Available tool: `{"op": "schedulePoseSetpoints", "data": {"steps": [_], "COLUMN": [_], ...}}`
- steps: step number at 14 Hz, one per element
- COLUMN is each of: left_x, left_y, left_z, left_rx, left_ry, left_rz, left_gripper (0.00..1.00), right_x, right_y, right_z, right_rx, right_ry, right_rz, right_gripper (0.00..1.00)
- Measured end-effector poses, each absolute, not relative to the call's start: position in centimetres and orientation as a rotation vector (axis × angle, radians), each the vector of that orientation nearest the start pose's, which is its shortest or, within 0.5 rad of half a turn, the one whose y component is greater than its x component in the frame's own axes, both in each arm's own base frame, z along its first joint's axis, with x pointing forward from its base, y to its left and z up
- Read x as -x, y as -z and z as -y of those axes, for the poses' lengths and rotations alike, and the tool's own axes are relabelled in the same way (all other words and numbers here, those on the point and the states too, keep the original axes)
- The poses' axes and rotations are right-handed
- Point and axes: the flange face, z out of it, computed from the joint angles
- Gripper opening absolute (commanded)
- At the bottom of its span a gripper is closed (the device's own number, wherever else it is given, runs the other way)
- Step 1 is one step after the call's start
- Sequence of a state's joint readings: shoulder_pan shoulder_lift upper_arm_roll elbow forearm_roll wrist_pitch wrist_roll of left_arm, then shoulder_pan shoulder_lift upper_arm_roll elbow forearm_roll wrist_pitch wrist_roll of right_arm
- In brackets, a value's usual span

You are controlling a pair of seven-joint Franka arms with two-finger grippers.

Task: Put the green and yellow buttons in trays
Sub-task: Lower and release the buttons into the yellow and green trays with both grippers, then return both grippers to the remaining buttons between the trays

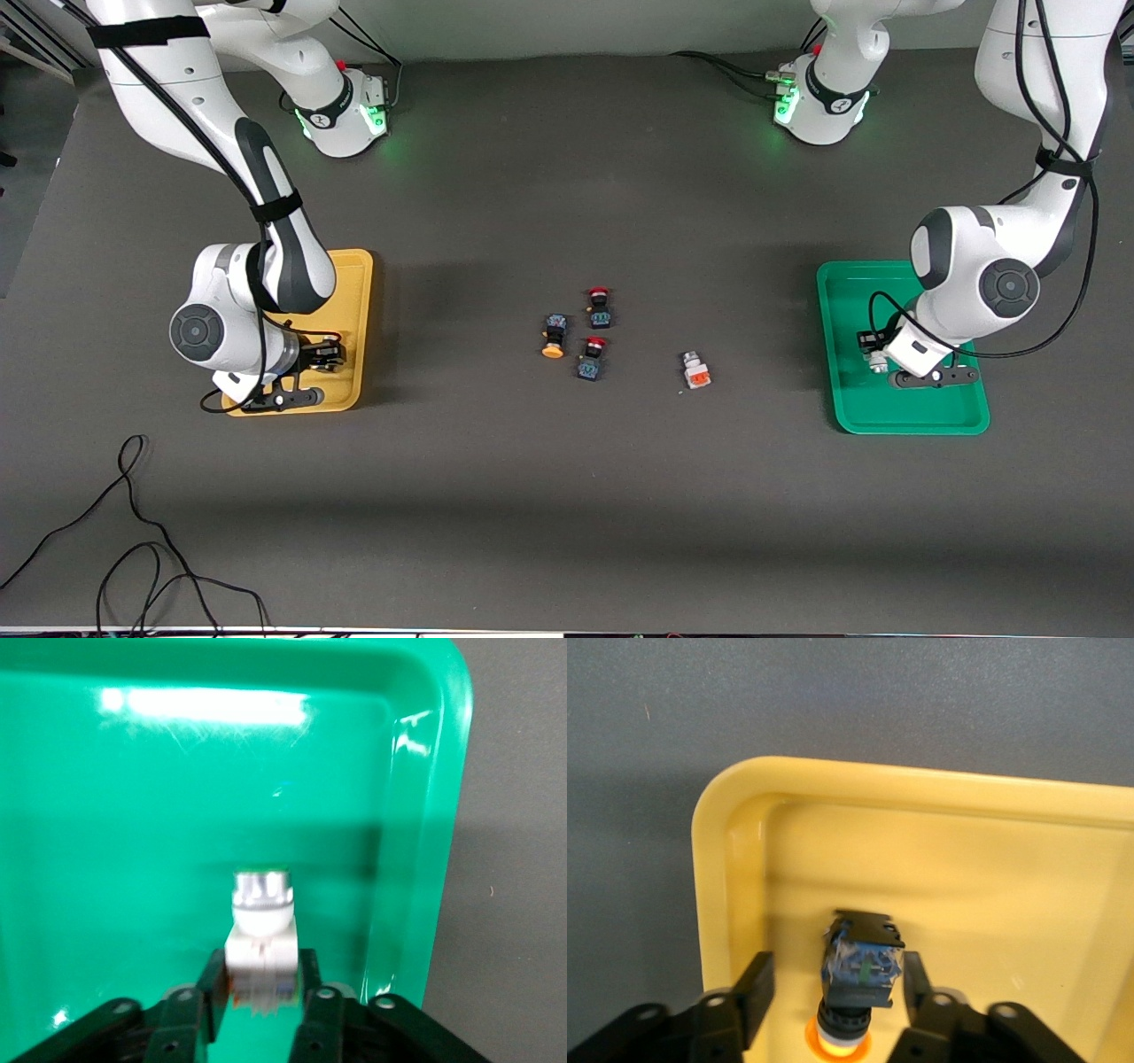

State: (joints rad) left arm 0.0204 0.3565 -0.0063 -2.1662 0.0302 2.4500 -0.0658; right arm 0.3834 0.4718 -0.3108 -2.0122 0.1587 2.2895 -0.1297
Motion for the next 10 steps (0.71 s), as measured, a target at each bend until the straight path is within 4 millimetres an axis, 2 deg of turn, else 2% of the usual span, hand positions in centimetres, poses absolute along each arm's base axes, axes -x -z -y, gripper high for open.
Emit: {"op": "schedulePoseSetpoints", "data": {"steps": [3,5,8,10], "left_x": [-57.1,-58.7,-61.4,-62.5], "left_y": [-24.5,-27.4,-33.3,-36.0], "left_z": [-0.9,-1.2,-1.6,-1.3], "left_rx": [3.121,3.116,3.112,3.115], "left_ry": [-0.088,-0.131,-0.138,-0.102], "left_rz": [0.076,0.084,0.095,0.090], "left_gripper": [1.00,1.00,1.00,1.00], "right_x": [-58.6,-59.2,-60.6,-61.0], "right_y": [-23.0,-26.1,-32.4,-35.6], "right_z": [-5.2,-6.4,-11.3,-15.9], "right_rx": [3.140,3.122,3.112,3.106], "right_ry": [-0.261,-0.252,-0.254,-0.234], "right_rz": [0.170,0.152,0.043,-0.033], "right_gripper": [1.00,1.00,1.00,1.00]}}
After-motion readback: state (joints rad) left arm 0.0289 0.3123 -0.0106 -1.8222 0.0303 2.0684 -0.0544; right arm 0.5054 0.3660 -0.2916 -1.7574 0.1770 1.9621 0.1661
